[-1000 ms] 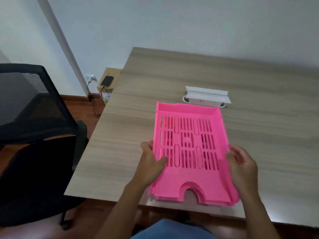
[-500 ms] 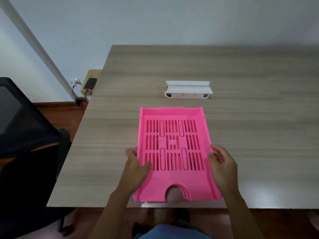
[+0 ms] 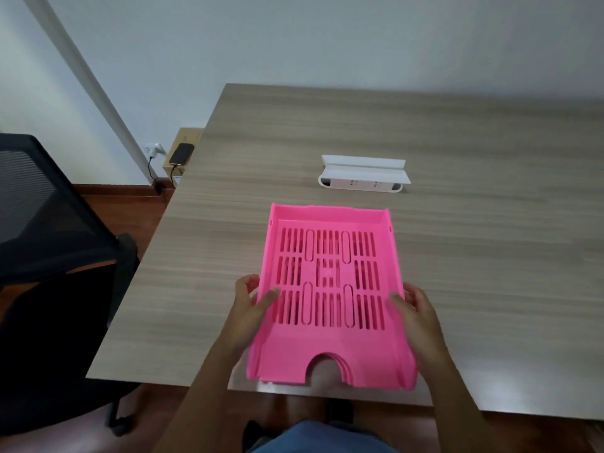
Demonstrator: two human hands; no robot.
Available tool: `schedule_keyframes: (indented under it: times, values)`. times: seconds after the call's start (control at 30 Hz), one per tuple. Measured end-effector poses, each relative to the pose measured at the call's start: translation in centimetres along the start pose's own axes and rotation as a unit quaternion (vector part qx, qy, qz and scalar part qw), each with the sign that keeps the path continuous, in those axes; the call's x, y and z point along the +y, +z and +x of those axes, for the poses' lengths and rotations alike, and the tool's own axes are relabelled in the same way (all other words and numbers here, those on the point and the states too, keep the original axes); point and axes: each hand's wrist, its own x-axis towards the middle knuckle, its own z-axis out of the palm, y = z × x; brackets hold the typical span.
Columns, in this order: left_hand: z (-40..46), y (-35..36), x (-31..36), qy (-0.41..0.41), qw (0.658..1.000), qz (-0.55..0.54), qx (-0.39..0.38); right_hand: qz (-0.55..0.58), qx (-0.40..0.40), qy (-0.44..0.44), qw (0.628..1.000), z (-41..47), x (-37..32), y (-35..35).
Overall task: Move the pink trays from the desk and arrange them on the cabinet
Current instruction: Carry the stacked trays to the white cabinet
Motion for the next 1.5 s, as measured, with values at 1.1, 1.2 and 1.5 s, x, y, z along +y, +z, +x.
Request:
schedule_keyframes:
  times: [1.1, 1.2, 1.5]
  values:
    - [-10.8, -6.6, -9.8, -0.009, 0.948, -0.295, 0.120, 0.020, -0.434, 0.131, 0.891, 1.9, -0.2, 10.5]
    - [-15.3, -10.6, -12.2, -0.018, 0.924, -0.338, 0.177, -0.026, -0.474, 0.122, 0.871, -2.0, 0.8, 15.3]
    - [-32.0, -20.6, -18.4, 0.010, 0.823, -0.395, 0.407, -0.135, -0.619, 0.111, 0.766, -17.0, 3.5, 32.1]
